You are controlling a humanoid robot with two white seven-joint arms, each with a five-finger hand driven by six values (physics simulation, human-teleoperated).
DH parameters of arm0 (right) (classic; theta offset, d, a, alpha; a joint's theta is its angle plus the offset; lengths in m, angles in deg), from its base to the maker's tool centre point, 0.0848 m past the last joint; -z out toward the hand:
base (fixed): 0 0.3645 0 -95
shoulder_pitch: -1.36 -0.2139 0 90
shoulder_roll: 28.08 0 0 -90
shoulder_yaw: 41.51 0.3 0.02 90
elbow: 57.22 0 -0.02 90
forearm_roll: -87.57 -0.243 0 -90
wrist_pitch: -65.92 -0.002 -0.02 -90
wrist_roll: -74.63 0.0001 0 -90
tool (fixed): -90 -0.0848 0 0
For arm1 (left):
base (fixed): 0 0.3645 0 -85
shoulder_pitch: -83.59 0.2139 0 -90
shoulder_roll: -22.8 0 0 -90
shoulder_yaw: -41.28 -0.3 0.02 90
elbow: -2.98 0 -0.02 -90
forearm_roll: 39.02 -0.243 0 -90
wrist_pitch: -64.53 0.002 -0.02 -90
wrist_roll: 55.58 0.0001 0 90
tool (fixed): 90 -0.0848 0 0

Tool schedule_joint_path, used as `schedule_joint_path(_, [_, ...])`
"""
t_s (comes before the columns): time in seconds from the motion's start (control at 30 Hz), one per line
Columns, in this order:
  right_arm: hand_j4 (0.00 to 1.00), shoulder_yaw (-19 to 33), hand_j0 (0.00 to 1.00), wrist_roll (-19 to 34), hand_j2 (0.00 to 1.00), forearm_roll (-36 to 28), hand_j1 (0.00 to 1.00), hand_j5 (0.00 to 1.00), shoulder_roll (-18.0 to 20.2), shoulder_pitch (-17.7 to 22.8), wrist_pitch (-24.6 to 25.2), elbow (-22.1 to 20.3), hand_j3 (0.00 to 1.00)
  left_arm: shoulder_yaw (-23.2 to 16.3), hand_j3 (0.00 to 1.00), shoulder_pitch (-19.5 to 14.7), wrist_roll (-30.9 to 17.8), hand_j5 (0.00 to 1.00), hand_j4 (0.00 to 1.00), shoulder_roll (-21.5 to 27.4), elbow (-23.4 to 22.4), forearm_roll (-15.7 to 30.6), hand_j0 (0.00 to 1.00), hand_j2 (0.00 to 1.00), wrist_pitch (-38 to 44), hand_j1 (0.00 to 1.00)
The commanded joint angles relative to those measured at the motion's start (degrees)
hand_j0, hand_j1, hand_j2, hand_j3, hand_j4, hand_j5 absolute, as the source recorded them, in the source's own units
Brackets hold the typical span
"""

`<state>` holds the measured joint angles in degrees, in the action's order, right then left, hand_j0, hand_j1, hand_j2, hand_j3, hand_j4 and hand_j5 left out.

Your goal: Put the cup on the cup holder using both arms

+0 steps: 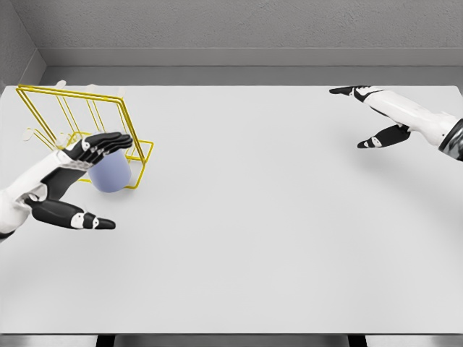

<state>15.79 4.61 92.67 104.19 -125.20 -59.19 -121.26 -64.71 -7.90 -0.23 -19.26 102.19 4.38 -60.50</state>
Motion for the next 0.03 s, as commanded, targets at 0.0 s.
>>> schedule_joint_path(0.0, [1.00, 0.1, 1.00, 0.0, 1.00, -0.4, 1.00, 1.00, 0.1, 0.0, 0.1, 0.0, 1.00, 0.0, 1.00, -0.1, -0.4, 1.00, 1.00, 0.1, 0.2, 0.2, 1.00, 1.00, 0.0, 1.00])
